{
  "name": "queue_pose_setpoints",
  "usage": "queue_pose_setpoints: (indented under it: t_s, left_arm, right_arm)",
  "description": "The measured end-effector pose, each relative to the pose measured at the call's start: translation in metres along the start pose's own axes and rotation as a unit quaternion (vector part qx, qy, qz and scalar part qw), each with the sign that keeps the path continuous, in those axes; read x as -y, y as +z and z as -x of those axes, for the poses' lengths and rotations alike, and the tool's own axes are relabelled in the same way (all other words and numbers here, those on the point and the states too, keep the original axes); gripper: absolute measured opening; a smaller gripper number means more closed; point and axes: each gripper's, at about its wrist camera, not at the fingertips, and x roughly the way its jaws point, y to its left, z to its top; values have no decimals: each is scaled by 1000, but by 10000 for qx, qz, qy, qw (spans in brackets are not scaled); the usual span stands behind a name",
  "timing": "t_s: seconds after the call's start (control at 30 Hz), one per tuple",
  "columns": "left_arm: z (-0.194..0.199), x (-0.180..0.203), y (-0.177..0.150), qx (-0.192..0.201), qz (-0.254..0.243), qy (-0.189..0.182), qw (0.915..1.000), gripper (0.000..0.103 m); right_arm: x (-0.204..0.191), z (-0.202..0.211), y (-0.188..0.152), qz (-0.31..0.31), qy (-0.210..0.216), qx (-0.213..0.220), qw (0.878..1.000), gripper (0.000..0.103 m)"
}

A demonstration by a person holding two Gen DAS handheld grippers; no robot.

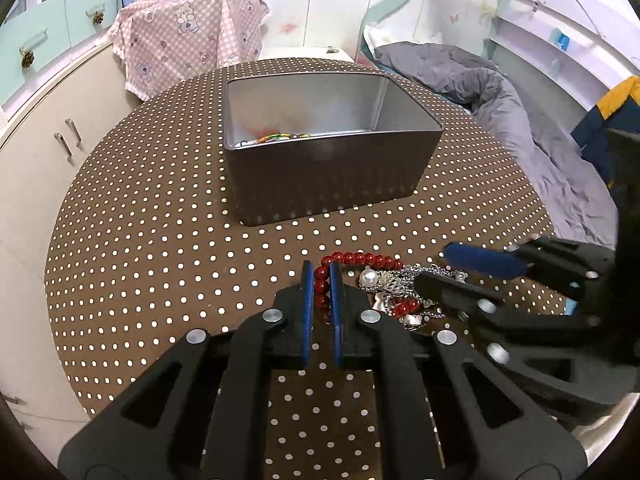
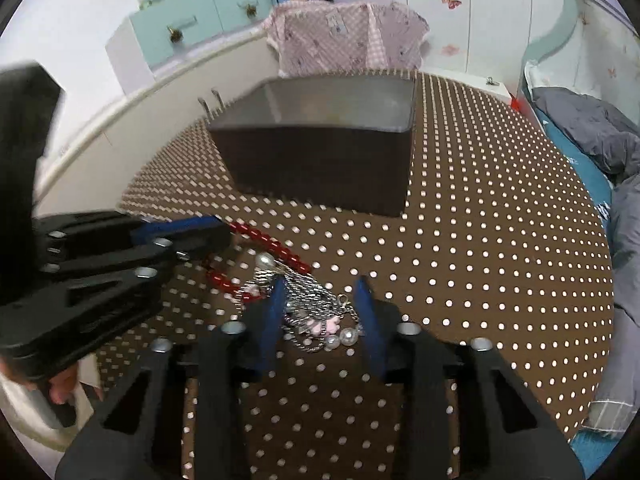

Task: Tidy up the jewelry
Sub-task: 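Grasp the silver pearl chain with the right tool while the left holds the beads, then lift and carry the bead bracelet and silver chain over the grey box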

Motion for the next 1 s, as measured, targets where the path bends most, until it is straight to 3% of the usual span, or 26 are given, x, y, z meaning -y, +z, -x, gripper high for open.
queue_pose_setpoints:
  t_s: [0.07,0.33,0.9,0.93,0.97,1.0]
  left_arm:
    - [1,-2,1,12,-1,-8,10000,8]
    - [2,-7,5,53,62,19,10000,8]
    - [28,-7,25,540,-32,94,9985,8]
    - [30,-8,26,573,-34,97,9983,8]
    - [33,-8,28,628,-38,103,9980,8]
    - [35,-8,31,670,-44,107,9977,8]
  right_arm:
    - [3,0,1,-99,243,-8,9997,12]
    - [10,11,4,-244,109,150,9995,12]
    - [17,74,32,-214,-194,1116,9933,12]
    - [16,76,33,-196,-207,1153,9929,11]
    - [16,78,34,-181,-209,1185,9926,0]
    - [16,79,36,-178,-190,1204,9924,0]
